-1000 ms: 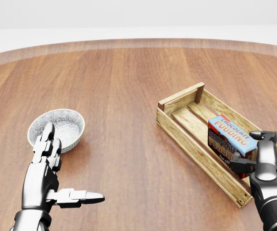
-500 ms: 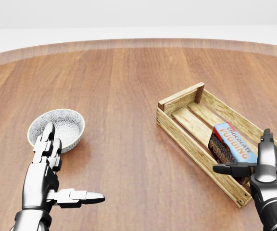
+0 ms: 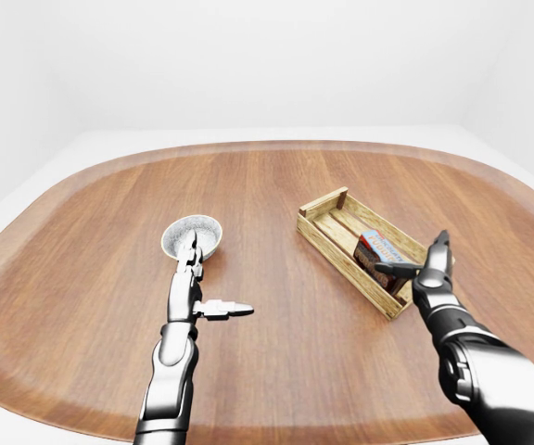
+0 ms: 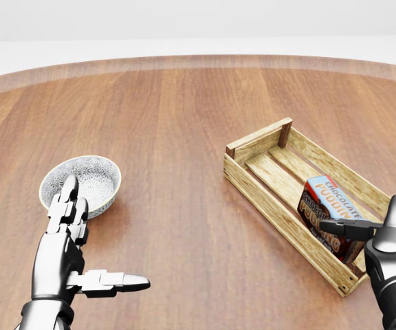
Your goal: Pick up the chocolate pudding and put it in the tray.
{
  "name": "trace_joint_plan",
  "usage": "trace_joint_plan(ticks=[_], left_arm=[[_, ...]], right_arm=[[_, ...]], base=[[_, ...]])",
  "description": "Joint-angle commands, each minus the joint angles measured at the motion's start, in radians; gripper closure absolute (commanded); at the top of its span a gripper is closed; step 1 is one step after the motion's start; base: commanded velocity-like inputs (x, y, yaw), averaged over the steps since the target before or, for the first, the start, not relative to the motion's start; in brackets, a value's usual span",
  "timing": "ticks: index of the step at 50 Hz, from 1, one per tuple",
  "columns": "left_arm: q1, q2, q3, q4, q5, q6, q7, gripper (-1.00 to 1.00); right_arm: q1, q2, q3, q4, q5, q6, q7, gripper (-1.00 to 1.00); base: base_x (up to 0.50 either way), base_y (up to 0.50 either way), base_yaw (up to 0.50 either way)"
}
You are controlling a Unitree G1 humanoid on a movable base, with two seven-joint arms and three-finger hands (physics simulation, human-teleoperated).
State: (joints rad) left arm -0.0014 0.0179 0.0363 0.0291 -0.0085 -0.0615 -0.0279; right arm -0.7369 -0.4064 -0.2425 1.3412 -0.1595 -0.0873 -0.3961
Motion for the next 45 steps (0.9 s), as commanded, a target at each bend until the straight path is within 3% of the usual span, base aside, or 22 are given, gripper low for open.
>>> trace_joint_plan(ticks=[1, 29, 45], left_arm=[[0.002, 0.0, 0.002, -0.012, -0.012, 0.017, -0.008, -1.0], [0.0, 0.0, 0.004, -0.018, -0.014, 0.024, -0.006, -1.0], [0.001, 0.001, 0.003, -0.009, -0.013, 0.013, -0.008, -1.0]], right_arm=[[-0.013, -0.026, -0.003, -0.001, 0.014, 0.0, -0.128, -1.0], [-0.087, -0.089, 0.028, -0.097, 0.039, 0.0, -0.128, -1.0], [-0.079, -0.128, -0.004, -0.422, 0.12, 0.0, -0.128, -1.0]], base=[[0.0, 0.0, 0.0], [0.0, 0.0, 0.0], [0.0, 0.0, 0.0]])
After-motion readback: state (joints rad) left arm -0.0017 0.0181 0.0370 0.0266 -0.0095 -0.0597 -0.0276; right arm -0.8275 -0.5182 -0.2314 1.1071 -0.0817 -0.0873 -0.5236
